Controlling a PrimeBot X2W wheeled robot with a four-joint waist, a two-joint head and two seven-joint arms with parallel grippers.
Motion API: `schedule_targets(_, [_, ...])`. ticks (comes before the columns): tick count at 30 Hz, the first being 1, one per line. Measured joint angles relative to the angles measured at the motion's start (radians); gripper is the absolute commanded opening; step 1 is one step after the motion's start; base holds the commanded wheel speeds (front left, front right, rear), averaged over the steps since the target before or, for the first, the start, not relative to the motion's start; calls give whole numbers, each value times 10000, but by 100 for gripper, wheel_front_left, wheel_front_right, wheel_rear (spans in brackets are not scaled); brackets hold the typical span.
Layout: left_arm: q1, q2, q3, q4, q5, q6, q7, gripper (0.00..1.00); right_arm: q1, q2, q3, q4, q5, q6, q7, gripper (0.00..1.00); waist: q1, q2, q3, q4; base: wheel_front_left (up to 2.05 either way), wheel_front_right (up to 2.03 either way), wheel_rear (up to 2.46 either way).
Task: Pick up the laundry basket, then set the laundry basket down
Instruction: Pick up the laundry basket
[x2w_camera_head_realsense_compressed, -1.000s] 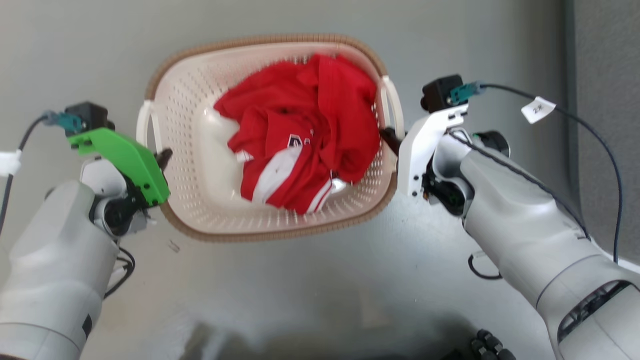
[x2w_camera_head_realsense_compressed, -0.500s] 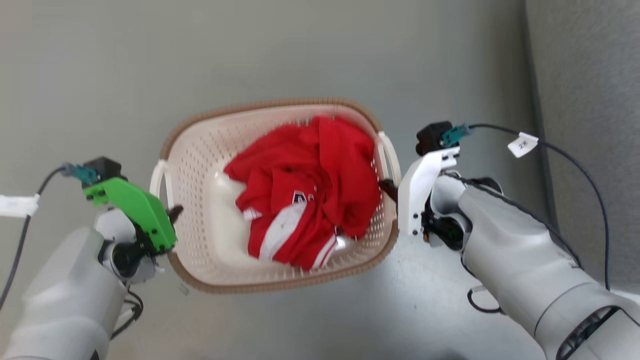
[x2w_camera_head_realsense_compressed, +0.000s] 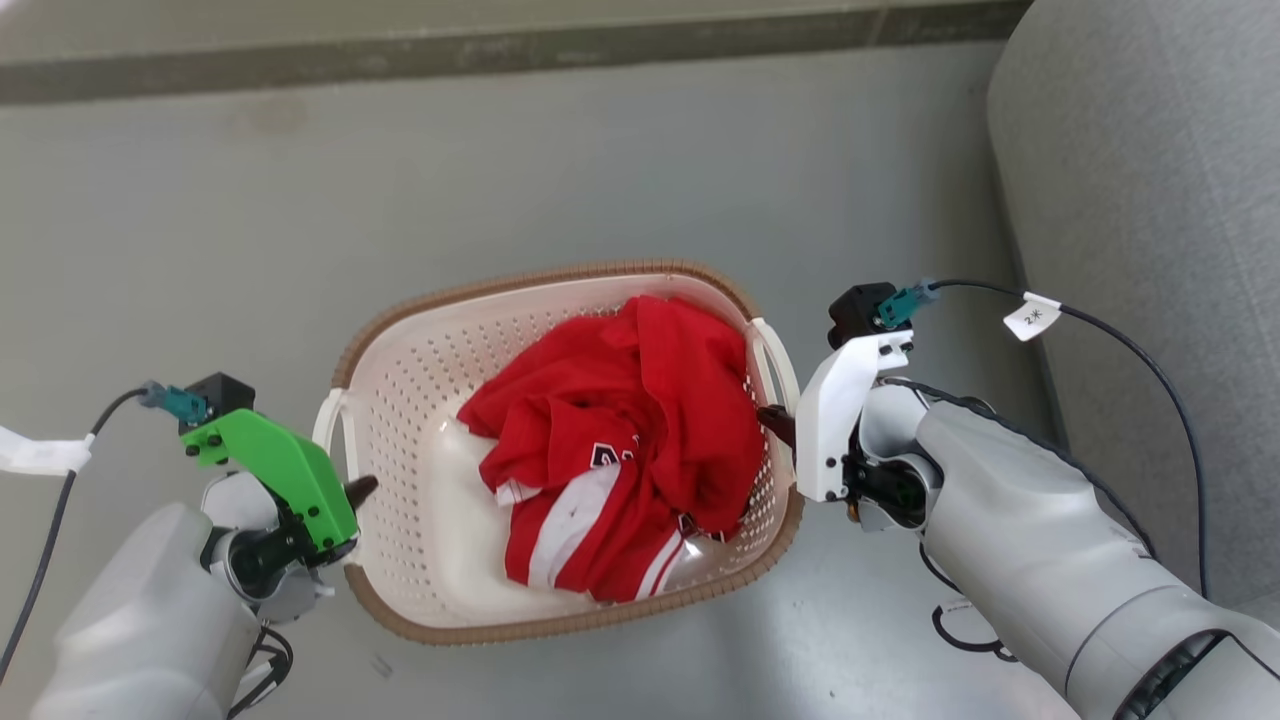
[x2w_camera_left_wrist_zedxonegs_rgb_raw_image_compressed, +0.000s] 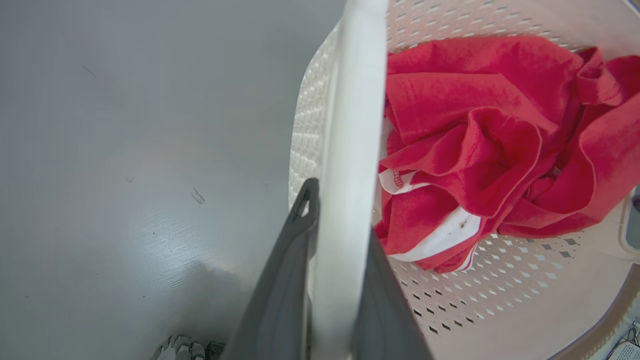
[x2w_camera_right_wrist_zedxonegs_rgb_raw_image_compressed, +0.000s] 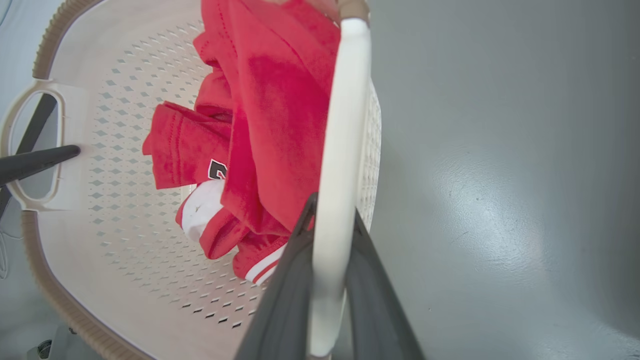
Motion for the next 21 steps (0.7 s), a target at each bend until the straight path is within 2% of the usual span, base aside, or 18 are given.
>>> schedule_targets(21, [778,-54,-194,307,-608,0,757,0,643,90,339,401,715,59,980,0,0,0,-2119,-113,0,0,0])
